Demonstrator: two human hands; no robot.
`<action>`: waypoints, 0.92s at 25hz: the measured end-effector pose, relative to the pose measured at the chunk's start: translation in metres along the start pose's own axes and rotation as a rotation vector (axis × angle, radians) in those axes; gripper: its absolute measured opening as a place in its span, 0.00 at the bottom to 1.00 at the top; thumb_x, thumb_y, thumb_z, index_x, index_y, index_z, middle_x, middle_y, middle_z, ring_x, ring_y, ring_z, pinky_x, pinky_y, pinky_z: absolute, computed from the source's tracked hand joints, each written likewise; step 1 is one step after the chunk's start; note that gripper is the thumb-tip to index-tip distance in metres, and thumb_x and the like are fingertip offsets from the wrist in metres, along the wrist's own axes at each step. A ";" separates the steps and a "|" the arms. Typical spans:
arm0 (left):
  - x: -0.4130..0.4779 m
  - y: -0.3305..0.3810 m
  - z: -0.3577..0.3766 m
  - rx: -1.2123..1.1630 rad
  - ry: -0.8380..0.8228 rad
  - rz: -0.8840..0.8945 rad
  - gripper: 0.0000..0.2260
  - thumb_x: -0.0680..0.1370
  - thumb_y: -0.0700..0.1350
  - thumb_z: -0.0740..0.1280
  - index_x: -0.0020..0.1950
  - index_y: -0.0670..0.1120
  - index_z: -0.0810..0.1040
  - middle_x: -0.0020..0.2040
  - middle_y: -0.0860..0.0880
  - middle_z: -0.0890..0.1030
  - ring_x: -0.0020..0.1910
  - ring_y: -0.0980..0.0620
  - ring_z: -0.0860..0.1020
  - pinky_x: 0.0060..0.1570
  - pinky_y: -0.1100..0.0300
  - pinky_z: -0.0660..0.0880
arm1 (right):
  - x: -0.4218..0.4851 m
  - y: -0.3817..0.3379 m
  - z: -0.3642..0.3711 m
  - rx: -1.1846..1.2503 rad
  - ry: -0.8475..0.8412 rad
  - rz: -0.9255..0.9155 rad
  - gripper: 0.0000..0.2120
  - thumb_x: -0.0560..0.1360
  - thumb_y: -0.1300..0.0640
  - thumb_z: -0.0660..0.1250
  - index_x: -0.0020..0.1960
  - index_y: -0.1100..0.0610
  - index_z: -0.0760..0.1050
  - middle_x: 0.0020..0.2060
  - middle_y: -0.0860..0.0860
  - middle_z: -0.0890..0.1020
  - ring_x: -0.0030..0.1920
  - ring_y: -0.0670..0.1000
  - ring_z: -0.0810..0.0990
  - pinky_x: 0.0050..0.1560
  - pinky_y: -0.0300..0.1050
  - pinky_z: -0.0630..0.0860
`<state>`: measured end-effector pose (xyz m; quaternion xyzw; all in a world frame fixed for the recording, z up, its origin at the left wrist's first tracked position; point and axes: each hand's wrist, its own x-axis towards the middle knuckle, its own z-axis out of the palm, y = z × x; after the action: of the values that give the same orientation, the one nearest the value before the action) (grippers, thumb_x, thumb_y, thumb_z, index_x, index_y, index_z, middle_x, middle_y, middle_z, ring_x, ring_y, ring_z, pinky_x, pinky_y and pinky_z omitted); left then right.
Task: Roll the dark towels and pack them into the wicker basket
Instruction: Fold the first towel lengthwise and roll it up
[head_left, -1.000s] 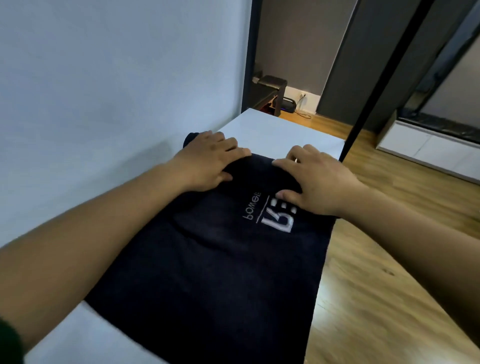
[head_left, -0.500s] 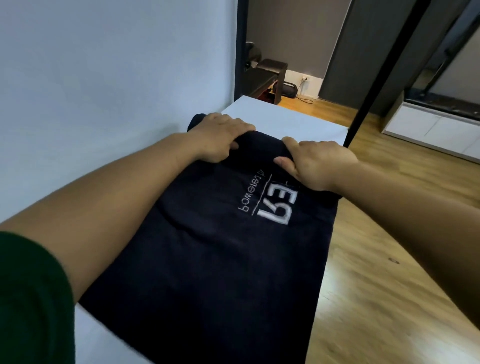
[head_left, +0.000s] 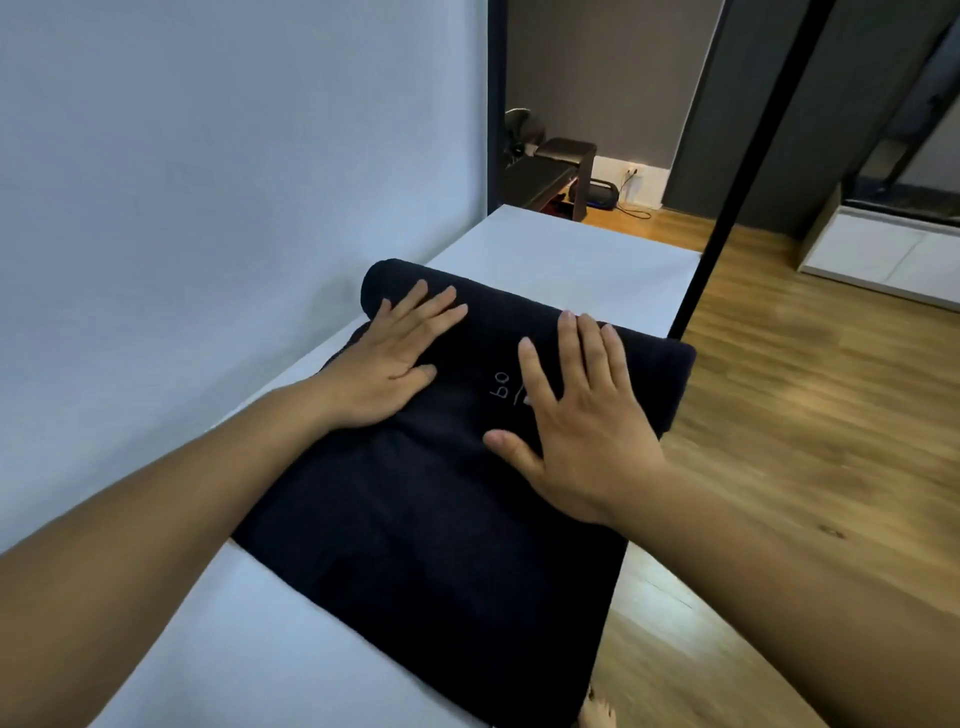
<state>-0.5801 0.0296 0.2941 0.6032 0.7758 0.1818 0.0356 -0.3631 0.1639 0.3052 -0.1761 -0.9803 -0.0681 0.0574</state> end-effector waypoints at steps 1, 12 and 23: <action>-0.016 0.002 0.003 -0.006 -0.006 -0.012 0.31 0.82 0.42 0.59 0.79 0.59 0.48 0.80 0.62 0.42 0.78 0.58 0.34 0.77 0.48 0.37 | -0.014 -0.013 -0.002 0.037 -0.010 -0.018 0.43 0.76 0.29 0.37 0.80 0.56 0.40 0.77 0.67 0.40 0.77 0.65 0.34 0.76 0.61 0.35; -0.030 -0.001 0.006 0.164 -0.085 -0.050 0.32 0.78 0.62 0.49 0.78 0.62 0.39 0.78 0.62 0.34 0.76 0.58 0.31 0.78 0.44 0.44 | 0.049 0.056 -0.044 0.183 -0.097 -0.044 0.26 0.78 0.35 0.56 0.70 0.48 0.63 0.60 0.53 0.73 0.60 0.56 0.73 0.55 0.51 0.74; 0.022 -0.025 0.003 0.230 -0.090 -0.008 0.34 0.77 0.62 0.52 0.79 0.60 0.39 0.79 0.59 0.35 0.78 0.54 0.33 0.77 0.41 0.43 | 0.083 0.062 -0.030 -0.063 -0.082 0.041 0.33 0.77 0.30 0.52 0.75 0.47 0.53 0.52 0.55 0.79 0.45 0.57 0.78 0.40 0.50 0.75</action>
<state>-0.6084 0.0454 0.2871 0.6077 0.7916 0.0642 0.0016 -0.4161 0.2445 0.3529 -0.2004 -0.9754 -0.0903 0.0132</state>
